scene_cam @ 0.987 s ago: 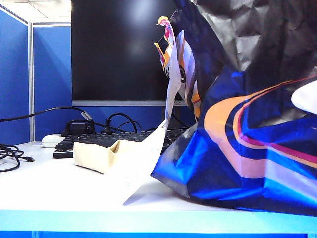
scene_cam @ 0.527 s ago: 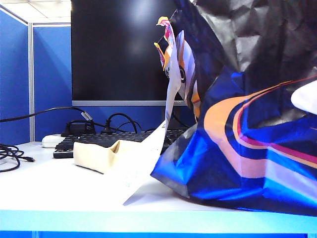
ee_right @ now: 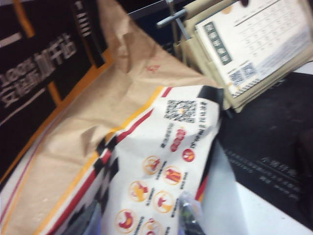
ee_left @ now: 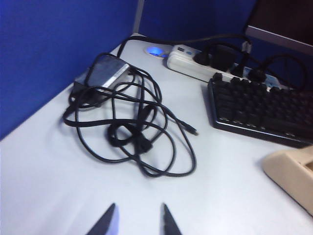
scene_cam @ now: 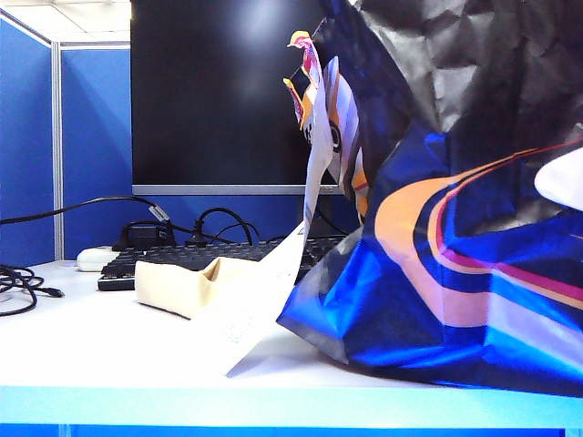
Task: Open the paper bag and put two oranges into the paper bag.
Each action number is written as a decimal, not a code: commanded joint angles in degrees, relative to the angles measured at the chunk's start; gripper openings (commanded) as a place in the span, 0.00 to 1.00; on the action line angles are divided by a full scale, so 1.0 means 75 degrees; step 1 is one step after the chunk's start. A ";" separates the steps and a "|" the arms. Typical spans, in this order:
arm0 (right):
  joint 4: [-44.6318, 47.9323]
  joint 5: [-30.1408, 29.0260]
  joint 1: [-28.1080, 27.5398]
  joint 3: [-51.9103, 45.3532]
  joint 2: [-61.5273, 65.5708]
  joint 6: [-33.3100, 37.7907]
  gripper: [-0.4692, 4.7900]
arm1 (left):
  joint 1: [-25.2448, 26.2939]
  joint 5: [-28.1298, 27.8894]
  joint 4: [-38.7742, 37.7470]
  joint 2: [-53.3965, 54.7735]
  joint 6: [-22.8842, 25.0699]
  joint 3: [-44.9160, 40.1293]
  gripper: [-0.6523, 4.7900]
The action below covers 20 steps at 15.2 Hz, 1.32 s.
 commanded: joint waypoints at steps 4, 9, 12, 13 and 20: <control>0.0122 0.0058 -0.1064 -0.0023 -0.0012 0.0020 0.47 | -0.0035 0.0044 -0.0050 -0.0003 -0.0012 -0.0035 0.34; 0.0125 0.0055 -0.1169 -0.0020 -0.0012 0.0020 0.47 | -0.0035 0.0044 -0.0050 -0.0003 -0.0012 -0.0035 0.34; 0.0187 0.0769 -0.1183 -0.0023 -0.0012 -0.2022 0.47 | -0.0035 0.0044 -0.0050 -0.0003 -0.0012 -0.0035 0.34; 0.0111 0.0761 -0.1186 -0.0023 -0.0012 -0.2990 0.47 | -0.0035 0.0044 -0.0050 -0.0003 -0.0012 -0.0035 0.34; 0.0140 0.0734 -0.1186 -0.0020 -0.0012 -0.3407 0.47 | -0.0035 0.0044 -0.0050 -0.0003 -0.0012 -0.0035 0.34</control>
